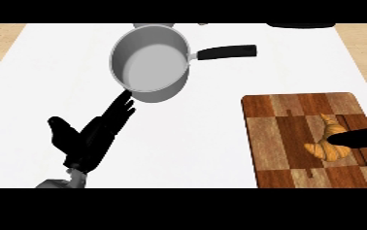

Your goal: Pick the croissant from the cutting board and place it in the pot

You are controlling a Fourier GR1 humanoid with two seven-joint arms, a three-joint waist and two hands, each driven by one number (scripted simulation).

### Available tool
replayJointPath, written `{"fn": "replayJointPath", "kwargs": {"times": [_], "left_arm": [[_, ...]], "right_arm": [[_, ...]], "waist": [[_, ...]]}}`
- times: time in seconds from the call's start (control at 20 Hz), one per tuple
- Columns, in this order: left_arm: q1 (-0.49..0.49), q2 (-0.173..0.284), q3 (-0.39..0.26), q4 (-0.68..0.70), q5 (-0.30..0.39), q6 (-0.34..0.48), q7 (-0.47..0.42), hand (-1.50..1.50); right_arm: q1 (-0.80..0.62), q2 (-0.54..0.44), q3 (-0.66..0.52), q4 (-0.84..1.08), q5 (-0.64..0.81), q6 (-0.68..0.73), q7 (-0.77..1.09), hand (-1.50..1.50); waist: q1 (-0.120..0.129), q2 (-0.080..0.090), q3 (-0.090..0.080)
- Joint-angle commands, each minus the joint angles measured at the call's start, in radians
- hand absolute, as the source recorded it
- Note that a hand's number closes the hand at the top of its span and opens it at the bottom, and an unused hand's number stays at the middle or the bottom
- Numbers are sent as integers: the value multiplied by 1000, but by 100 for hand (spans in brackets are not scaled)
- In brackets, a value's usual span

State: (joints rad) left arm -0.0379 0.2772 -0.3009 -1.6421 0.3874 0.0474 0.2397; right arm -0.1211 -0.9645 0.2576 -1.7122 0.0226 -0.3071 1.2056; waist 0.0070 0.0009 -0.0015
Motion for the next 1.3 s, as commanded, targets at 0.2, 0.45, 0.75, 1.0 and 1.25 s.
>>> {"fn": "replayJointPath", "kwargs": {"times": [0.2, 0.45, 0.75, 1.0, 1.25], "left_arm": [[14, -7, -9, -23, -30, 1, 0, 0], [50, -3, 21, -10, -18, -25, -27, 0], [26, -38, -1, 3, -41, -14, -11, 0], [-7, -39, 23, -1, -41, 3, 37, 0], [38, -41, 27, 18, -45, -41, -23, 0]], "right_arm": [[-38, -8, 25, 31, 40, 54, 278, -150], [31, 70, 44, 25, 84, -1, 230, -150], [25, 134, 69, 75, 121, -1, 227, -150], [31, 141, 49, 65, 145, 30, 248, -150], [41, 219, 51, 192, 186, 24, 142, -150]], "waist": [[1, -2, -1], [-4, -2, 0], [2, 0, 0], [-6, -1, 0], [0, 0, 1]]}}
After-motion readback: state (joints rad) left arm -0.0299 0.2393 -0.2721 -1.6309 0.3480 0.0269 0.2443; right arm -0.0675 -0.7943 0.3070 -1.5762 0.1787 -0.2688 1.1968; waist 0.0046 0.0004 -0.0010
